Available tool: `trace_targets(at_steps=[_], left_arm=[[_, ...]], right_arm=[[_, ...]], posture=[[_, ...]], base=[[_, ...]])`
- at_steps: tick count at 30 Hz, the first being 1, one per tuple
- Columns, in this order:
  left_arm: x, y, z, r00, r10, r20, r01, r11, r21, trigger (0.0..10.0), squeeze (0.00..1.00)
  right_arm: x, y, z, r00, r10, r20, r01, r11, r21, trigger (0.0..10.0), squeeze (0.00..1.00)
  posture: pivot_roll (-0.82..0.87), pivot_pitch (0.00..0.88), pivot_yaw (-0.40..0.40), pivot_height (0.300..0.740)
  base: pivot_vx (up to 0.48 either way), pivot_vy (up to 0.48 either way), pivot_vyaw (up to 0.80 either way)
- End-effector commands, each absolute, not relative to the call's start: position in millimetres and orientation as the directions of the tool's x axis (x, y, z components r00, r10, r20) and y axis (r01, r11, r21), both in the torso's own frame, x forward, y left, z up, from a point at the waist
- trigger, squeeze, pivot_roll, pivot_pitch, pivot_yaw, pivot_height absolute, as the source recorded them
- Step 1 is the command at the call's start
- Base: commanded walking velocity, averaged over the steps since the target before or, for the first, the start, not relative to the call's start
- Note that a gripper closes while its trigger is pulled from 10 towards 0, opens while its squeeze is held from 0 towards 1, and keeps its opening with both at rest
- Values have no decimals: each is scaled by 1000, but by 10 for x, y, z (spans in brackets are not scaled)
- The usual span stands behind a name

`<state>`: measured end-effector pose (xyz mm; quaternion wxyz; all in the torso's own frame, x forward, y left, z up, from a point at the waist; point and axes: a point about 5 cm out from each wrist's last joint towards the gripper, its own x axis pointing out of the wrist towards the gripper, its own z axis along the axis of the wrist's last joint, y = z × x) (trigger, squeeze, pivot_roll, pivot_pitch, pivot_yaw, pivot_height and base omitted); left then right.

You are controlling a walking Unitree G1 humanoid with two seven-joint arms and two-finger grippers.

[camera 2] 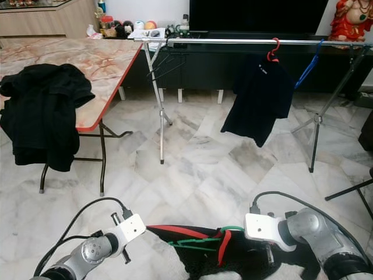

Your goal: Hang hanger

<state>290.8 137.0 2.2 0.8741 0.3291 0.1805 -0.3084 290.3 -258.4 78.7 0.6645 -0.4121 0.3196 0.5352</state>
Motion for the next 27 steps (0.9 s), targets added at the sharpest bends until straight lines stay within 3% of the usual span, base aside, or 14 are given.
trace_targets(at_steps=[1,4,9,16,27], left_arm=[[2853,1586,-55,743,-347,-573,645,600,474,0,0],[2904,1576,5,741,-368,-562,654,588,476,0,0],[2965,1575,84,731,-398,-555,673,556,488,0,0],[3022,1546,171,699,-448,-557,710,526,469,0,0],[3015,1515,168,673,-465,-576,737,486,469,0,0]], right_arm=[[2885,-2769,820,239,366,-899,-971,107,-215,0,0],[2950,-2753,790,311,293,-904,-950,100,-295,0,0],[3052,-2662,804,390,290,-874,-921,110,-375,0,0],[3116,-2547,762,436,290,-852,-900,119,-420,0,0],[3163,-2242,847,424,556,-715,-906,257,-338,0,0]], posture=[[59,90,27,740],[64,91,27,740],[66,93,29,740],[72,93,24,740],[73,91,26,740]], base=[[0,0,0],[0,0,0],[0,0,0],[0,0,0],[0,0,0]])
